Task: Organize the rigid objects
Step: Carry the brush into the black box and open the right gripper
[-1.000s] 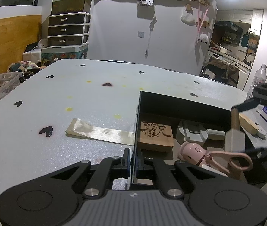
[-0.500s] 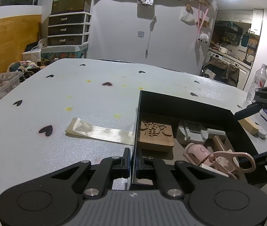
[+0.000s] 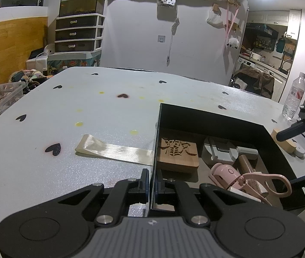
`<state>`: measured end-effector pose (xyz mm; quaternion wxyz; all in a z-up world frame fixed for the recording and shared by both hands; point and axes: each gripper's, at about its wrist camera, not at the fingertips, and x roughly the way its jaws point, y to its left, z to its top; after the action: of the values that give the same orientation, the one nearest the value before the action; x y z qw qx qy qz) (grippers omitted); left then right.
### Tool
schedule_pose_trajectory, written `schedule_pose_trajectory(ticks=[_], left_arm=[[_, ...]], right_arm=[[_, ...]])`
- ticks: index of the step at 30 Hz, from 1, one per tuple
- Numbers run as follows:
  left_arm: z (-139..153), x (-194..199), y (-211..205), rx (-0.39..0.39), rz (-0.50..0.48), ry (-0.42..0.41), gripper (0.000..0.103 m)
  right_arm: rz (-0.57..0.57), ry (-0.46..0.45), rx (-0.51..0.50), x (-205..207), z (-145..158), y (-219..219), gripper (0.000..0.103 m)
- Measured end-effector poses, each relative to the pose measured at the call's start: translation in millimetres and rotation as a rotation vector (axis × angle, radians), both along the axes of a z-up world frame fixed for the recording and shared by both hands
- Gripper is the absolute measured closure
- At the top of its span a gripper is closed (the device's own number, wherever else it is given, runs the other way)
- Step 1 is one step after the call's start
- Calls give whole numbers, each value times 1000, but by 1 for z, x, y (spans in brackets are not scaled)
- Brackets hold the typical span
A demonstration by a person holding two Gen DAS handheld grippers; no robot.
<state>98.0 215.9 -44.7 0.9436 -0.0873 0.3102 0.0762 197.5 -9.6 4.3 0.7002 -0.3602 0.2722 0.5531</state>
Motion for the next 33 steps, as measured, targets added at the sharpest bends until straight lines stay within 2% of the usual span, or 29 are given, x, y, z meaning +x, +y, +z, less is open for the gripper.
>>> schedule_pose_trajectory(ticks=[17,22,27,33], left_arm=[[-1,0,1,3,3,1,98],[0,-2,2,9,7,-1,98],[1,-4,3,11,10,0,98],[3,-4,0,16,13,2,98]], right_arm=[[-36,-5,68,-8,17,-16,22],[-66,-11,118,-12,26,-28,18],[-136,-17,195,-12,35,-48,14],[-281,-25,323,-11,47,-82,7]])
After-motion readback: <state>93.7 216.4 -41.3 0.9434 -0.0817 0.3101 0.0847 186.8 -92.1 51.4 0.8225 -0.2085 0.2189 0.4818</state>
